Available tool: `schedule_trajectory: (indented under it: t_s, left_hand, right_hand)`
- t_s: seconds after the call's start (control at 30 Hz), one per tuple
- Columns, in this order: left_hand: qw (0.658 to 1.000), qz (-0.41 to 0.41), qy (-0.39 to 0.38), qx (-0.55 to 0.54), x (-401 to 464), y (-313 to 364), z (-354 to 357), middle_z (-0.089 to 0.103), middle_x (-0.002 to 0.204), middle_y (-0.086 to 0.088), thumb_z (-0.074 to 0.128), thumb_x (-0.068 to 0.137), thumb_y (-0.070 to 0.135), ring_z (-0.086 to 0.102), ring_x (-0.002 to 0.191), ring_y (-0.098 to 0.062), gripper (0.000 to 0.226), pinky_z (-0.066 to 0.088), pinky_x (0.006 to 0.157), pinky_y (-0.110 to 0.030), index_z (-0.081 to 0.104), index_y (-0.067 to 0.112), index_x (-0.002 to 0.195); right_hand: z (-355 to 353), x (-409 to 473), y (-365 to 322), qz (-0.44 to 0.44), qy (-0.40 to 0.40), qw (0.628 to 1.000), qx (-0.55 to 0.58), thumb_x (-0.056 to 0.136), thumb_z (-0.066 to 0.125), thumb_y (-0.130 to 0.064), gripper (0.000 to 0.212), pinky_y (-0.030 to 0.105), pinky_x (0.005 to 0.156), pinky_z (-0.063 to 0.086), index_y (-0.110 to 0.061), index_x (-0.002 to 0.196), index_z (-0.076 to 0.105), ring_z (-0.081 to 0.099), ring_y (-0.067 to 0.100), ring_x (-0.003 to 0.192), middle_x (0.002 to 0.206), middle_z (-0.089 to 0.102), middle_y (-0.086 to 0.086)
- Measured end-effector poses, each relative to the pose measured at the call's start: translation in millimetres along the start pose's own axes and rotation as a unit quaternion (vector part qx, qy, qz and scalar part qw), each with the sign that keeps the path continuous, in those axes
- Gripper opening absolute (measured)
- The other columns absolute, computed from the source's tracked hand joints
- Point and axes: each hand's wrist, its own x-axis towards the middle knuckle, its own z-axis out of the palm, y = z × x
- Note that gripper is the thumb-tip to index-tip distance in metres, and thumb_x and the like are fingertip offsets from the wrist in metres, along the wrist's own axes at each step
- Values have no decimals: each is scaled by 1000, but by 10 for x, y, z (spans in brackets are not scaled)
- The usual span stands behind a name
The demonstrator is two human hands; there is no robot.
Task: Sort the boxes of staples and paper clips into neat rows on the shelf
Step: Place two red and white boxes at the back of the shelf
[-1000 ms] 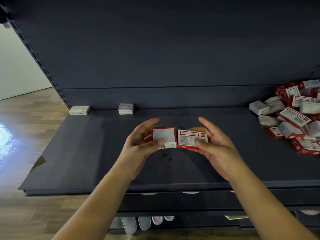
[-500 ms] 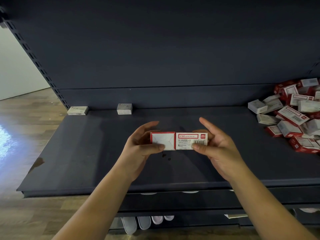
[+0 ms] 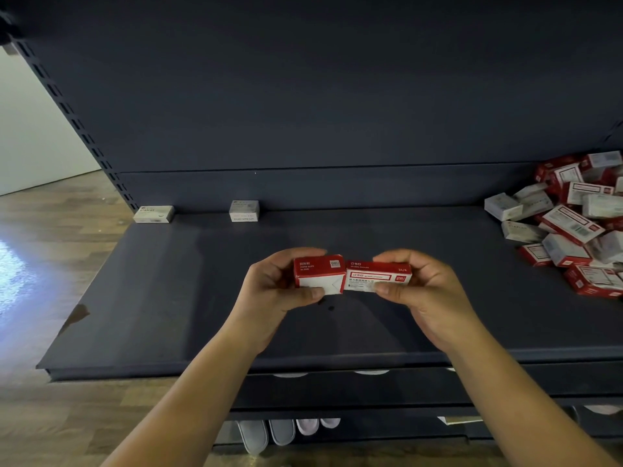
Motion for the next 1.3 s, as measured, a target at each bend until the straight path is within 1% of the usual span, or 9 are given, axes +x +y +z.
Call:
schedule_trajectory:
  t_s: [0.17,0.4,0.53,0.7,0.77,0.83,0.93,1.03,1.3]
  left_hand:
    - [985,24,28,167,-11,8,52,67,99,-3,74,71,-2,66,89,-10,40,53,75,-21,63,26,97]
    - [969,47,30,241,14,2,52,66,86,13,77,70,3,62,83,0,39,48,74,-13,63,34,88]
    - [956,72,26,283,19,12,43,63,90,21,77,70,3,59,84,4,43,44,74,-8,59,38,87]
    - [937,107,19,332,0,-18,45,61,85,23,78,71,3,57,87,4,50,46,69,-9,54,44,87]
    - [926,136,13,352,2,-31,43,59,85,22,78,71,4,57,87,2,47,46,69,-9,55,41,88]
    - [913,165,11,373,11,-32,41,57,87,19,77,72,4,56,86,-1,38,44,69,-8,59,32,91]
    - [902,204,16,381,18,-28,36,56,90,14,76,74,7,55,85,-3,28,42,72,-8,62,21,94]
    - [902,228,21,366,9,-5,47,52,95,12,71,76,13,54,87,-2,30,42,75,-7,56,27,98]
    - [933,172,0,315,-37,51,67,53,93,13,76,75,7,55,88,2,43,42,68,-5,52,38,93]
  right_hand:
    - [-20,4,31,-6,4,1000,-7,64,68,6,30,18,68,52,-14,86,64,67,12,83,81,71,-5]
    - [12,10,-4,-26,-16,998,-48,70,66,15,28,15,64,49,-11,80,63,63,2,74,75,67,-10]
    - [31,0,-34,-49,-27,992,-109,72,69,10,27,16,66,50,-15,77,64,62,4,75,78,66,-9]
    - [52,-16,-56,-147,-33,943,-296,72,73,3,29,8,70,44,-19,90,65,59,-2,80,81,64,-13]
    - [39,8,-36,-191,-43,916,-349,73,73,3,37,7,73,43,-15,104,66,58,-1,86,88,61,-13]
    - [22,36,-9,-217,-45,901,-372,74,72,2,36,9,78,44,-14,106,67,57,1,89,92,59,-12]
    - [25,41,27,-252,-31,898,-361,74,68,-3,25,9,77,43,-12,97,68,56,2,88,93,57,-10]
    - [52,22,26,-251,-20,910,-330,74,64,-6,24,11,77,43,-22,92,63,55,4,89,96,54,-8]
    - [65,5,5,-230,-33,923,-307,75,64,-10,25,13,80,44,-27,92,57,56,6,95,103,53,-12]
